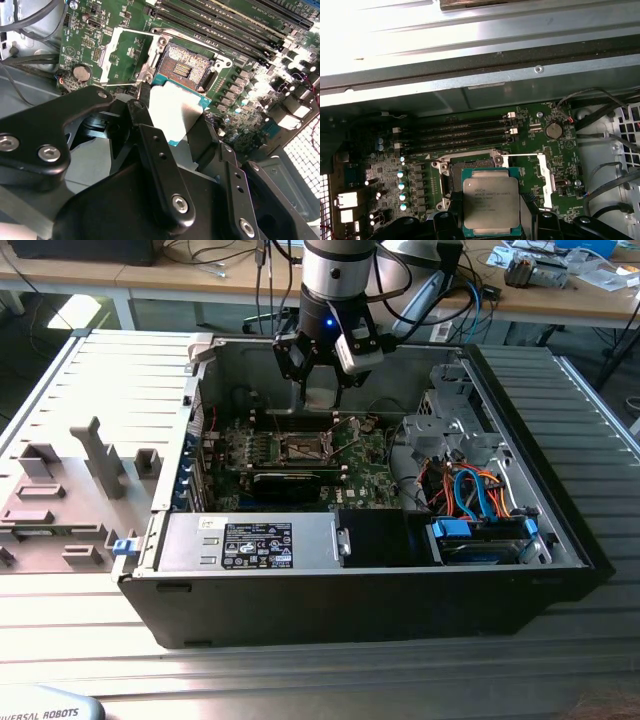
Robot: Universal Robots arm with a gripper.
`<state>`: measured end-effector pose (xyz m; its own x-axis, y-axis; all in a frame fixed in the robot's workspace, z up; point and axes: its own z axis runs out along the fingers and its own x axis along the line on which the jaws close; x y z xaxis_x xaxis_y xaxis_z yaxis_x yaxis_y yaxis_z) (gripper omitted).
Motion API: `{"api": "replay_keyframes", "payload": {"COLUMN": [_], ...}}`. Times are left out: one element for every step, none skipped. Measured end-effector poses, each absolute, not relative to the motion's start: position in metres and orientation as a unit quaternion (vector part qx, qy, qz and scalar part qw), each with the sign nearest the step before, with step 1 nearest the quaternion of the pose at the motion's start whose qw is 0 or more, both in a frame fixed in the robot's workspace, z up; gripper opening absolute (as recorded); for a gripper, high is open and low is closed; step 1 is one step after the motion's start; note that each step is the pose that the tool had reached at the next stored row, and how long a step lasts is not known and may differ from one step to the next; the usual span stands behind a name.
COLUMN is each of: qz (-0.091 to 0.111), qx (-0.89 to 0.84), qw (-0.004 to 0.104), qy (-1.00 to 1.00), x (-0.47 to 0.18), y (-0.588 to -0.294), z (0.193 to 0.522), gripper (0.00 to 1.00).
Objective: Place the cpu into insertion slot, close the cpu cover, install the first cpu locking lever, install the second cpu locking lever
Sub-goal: 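Place the cpu into insertion slot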
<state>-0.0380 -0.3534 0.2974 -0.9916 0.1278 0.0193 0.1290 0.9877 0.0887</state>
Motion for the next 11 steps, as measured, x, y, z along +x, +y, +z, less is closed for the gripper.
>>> {"api": "replay_keyframes", "payload": {"qz": [-0.045, -0.045, -0.045, -0.045, -0.045, -0.045, -0.045, -0.045, -0.045, -0.045, -0.045], "qx": [-0.065, -0.065, -0.065, -0.066, -0.066, -0.066, -0.066, -0.066, -0.067, -0.067, -0.067], "qw": [0.007, 0.007, 0.007, 0.007, 0.007, 0.007, 0.007, 0.007, 0.007, 0.007, 0.007], "qy": [-0.997, -0.997, -0.997, -0.997, -0.997, -0.997, -0.997, -0.997, -0.997, -0.997, -0.997], "x": [-0.038, -0.038, -0.038, -0.038, -0.038, -0.038, -0.038, -0.038, -0.038, -0.038, -0.038], "y": [-0.3535, -0.3535, -0.3535, -0.3535, -0.3534, -0.3535, -0.3535, -0.3534, -0.3535, -0.3534, -0.3534], "z": [0.2974, 0.2974, 0.2974, 0.2974, 0.2974, 0.2974, 0.2974, 0.2974, 0.2974, 0.2974, 0.2974], "gripper": [0.54, 0.54, 0.54, 0.54, 0.54, 0.54, 0.54, 0.54, 0.54, 0.54, 0.54]}}
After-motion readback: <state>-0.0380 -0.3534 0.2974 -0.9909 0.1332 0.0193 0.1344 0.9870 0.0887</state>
